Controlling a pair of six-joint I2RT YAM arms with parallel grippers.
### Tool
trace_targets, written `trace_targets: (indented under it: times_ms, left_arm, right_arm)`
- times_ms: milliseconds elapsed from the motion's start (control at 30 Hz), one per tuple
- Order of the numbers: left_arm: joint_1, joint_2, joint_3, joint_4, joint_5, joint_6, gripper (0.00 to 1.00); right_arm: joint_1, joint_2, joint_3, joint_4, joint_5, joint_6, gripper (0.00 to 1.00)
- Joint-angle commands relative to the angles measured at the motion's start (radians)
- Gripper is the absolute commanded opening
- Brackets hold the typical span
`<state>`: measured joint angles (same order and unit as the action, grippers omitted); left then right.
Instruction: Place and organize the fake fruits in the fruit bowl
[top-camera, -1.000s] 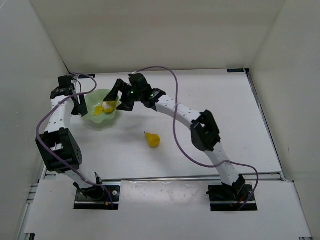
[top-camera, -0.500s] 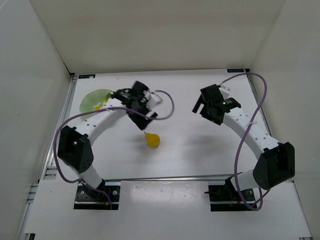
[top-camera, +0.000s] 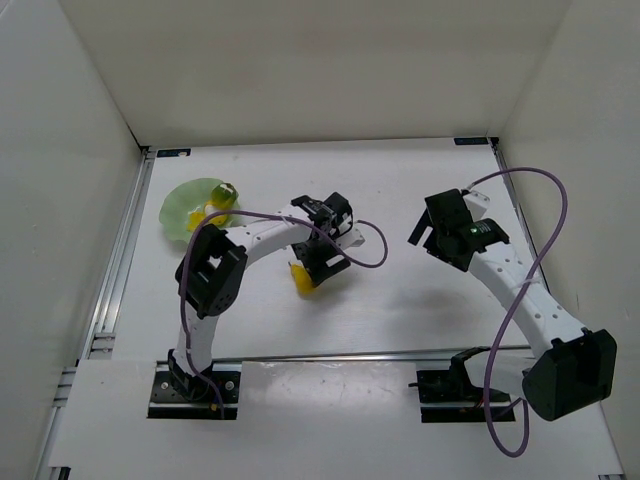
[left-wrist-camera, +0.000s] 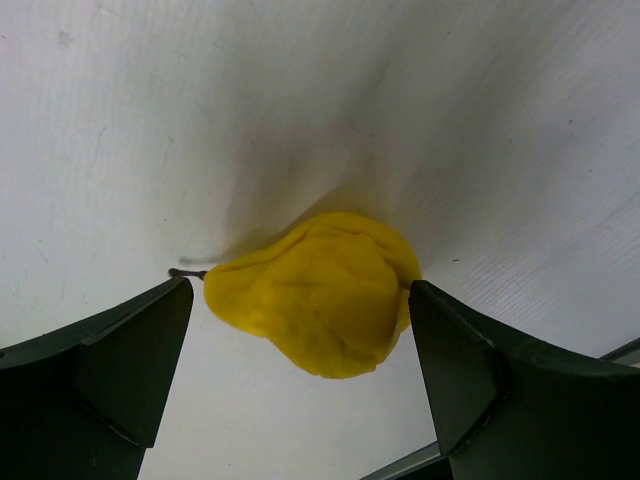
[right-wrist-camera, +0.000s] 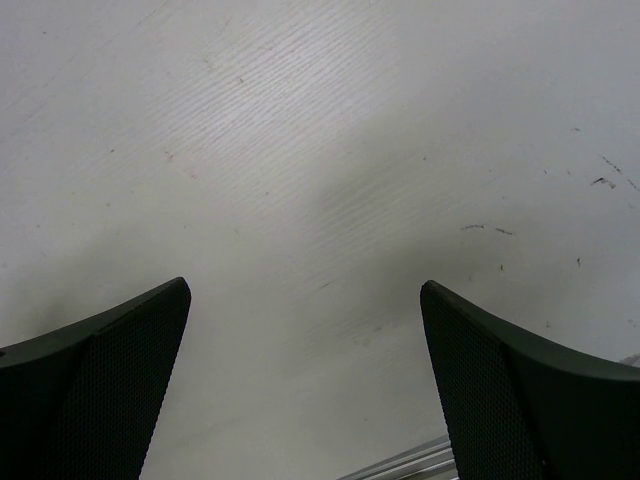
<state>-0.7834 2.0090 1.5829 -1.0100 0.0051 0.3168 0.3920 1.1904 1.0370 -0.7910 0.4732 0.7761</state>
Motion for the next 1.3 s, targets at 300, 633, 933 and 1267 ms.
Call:
trace_targets:
  times_ms: [300, 633, 933, 1267]
  left_arm:
    - [-0.013, -0.012, -0.058, -0.006, -0.011, -0.031, 0.78]
    - [-0.004, -0.052, -0.067, -0.058, -0.011, -0.041, 0.27]
    - [0.133, -0.166, 0.088, -0.151, -0.124, -0.061, 0.25]
    - [0.493, -0.19, 0.084, 0.102, -0.41, -0.038, 0.26]
  right_arm:
    - [-0.016, -0.014, -0.02, -0.01, 0.035, -0.017, 1.0]
    - [-0.016, -0.014, -0.02, -0.01, 0.044, -0.017, 1.0]
    - [-0.016, -0.005, -0.011, -0.01, 0.044, -0.017, 1.0]
    - [-0.016, 0.026, -0.002, -0.01, 0.053, -0.035, 1.0]
